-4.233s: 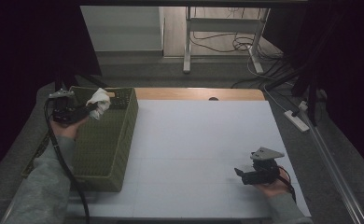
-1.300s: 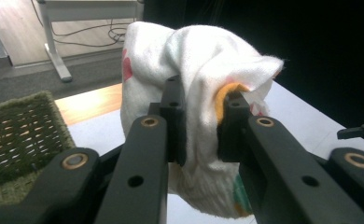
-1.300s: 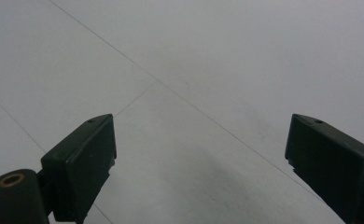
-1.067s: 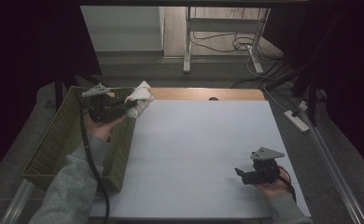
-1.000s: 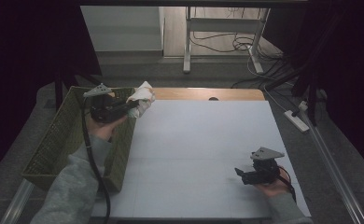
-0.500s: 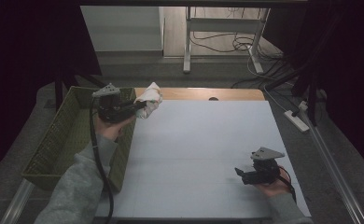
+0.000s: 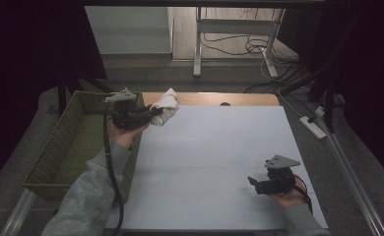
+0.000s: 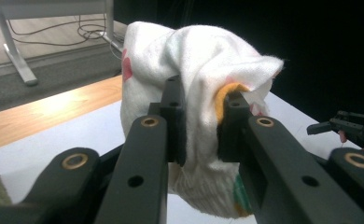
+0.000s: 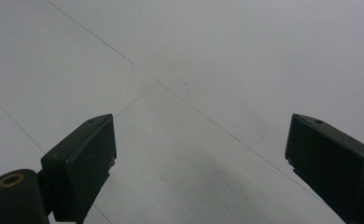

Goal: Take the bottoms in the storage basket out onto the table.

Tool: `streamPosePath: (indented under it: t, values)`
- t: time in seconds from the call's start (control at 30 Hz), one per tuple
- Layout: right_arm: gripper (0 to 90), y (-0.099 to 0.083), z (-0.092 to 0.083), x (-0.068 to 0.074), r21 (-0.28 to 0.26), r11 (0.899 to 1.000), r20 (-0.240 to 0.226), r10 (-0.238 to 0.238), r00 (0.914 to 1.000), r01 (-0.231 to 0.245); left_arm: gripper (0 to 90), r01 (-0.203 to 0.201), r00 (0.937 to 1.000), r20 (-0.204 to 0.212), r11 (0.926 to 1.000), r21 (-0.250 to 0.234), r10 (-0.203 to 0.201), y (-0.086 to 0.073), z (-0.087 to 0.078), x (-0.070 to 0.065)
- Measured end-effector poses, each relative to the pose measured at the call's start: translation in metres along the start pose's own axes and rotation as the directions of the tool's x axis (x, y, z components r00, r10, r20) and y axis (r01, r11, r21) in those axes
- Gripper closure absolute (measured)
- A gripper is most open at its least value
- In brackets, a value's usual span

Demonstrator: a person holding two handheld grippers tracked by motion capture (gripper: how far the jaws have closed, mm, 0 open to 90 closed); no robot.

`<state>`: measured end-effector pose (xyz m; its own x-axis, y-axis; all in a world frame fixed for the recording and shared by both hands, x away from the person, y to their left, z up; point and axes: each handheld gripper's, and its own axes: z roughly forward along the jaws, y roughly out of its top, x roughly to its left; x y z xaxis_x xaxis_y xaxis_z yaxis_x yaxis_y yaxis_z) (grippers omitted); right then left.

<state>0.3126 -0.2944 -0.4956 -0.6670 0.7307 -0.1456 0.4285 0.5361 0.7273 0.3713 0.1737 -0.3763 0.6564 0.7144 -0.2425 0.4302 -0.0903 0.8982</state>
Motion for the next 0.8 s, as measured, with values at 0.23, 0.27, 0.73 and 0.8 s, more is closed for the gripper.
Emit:
streamPosePath:
  t: [0.23,0.27,0.73,0.8]
  values:
    - [9.0,0.0,0.0,0.0,0.001,1.0,0.0,0.0,1.0,0.0,76.1,-0.007,0.9999,0.014,0.9998,0.017,0.007,-0.001,0.011,-0.004]
    - [9.0,0.0,0.0,0.0,0.001,1.0,0.0,0.0,1.0,0.0,76.1,-0.01,0.9999,0.014,0.9997,0.022,0.01,0.0,0.013,-0.005]
    - [9.0,0.0,0.0,0.0,0.002,1.0,-0.001,0.002,1.0,-0.002,76.1,-0.022,0.9989,0.042,0.9975,0.067,0.019,-0.004,0.038,-0.015]
    - [9.0,0.0,0.0,0.0,0.001,1.0,-0.001,0.0,1.0,0.0,76.1,-0.018,0.9989,0.045,0.9973,0.071,0.015,-0.005,0.041,-0.015]
